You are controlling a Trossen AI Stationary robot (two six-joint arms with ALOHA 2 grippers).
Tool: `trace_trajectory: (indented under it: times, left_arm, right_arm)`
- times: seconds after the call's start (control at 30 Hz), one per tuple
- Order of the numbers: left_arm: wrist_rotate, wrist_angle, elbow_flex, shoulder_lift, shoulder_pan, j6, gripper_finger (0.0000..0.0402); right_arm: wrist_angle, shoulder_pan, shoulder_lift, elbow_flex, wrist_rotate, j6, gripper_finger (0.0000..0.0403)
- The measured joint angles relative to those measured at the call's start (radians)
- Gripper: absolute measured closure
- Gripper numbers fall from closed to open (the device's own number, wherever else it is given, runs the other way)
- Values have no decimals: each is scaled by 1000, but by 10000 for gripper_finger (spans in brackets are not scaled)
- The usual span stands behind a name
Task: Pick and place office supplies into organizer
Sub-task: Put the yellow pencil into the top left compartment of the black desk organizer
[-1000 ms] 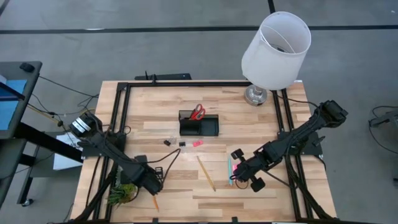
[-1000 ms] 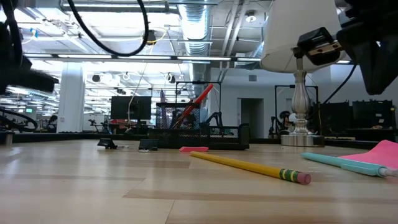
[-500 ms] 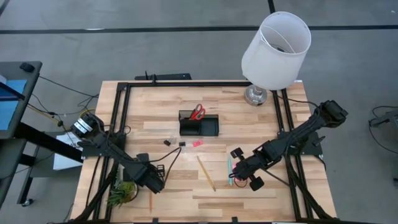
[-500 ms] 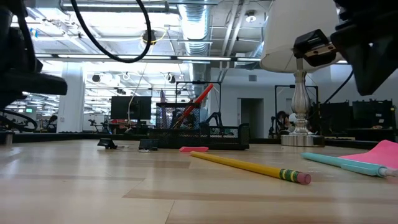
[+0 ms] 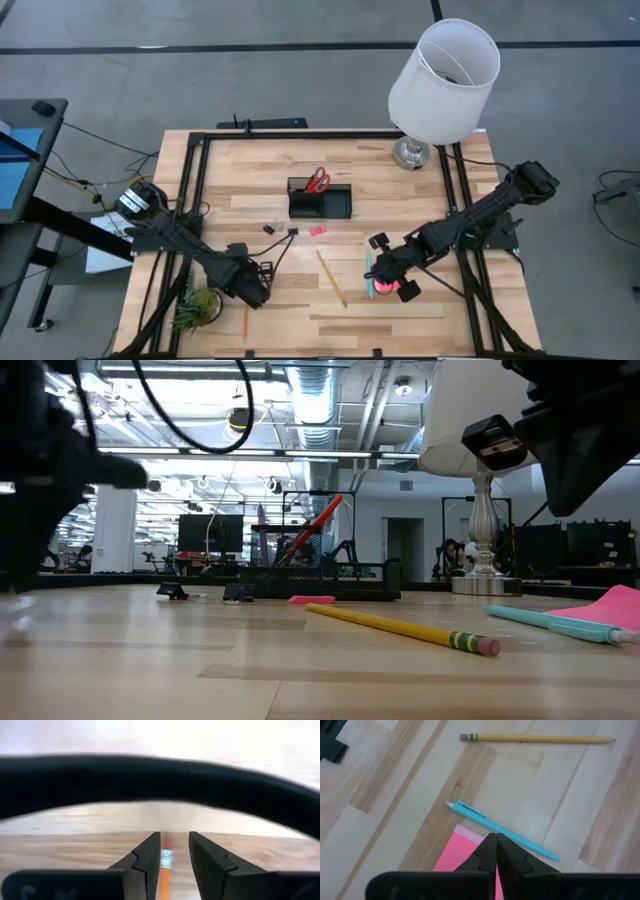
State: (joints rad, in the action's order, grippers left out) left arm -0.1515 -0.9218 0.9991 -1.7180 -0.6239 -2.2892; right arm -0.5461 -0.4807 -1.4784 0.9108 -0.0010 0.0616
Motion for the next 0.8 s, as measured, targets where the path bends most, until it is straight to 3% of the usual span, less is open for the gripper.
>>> trace_trajectory:
  times: [0.33,0.5,0.8]
  left_arm:
    - [18,17,-2,0,6,36,306]
    - [100,38,-55,-1,6,51,306]
    - [76,108,-84,3,2,67,306]
  right_arm:
    - [0,6,0,0,0,1,401]
    - [0,6,0,0,0,1,401]
    - [0,6,0,0,0,2,401]
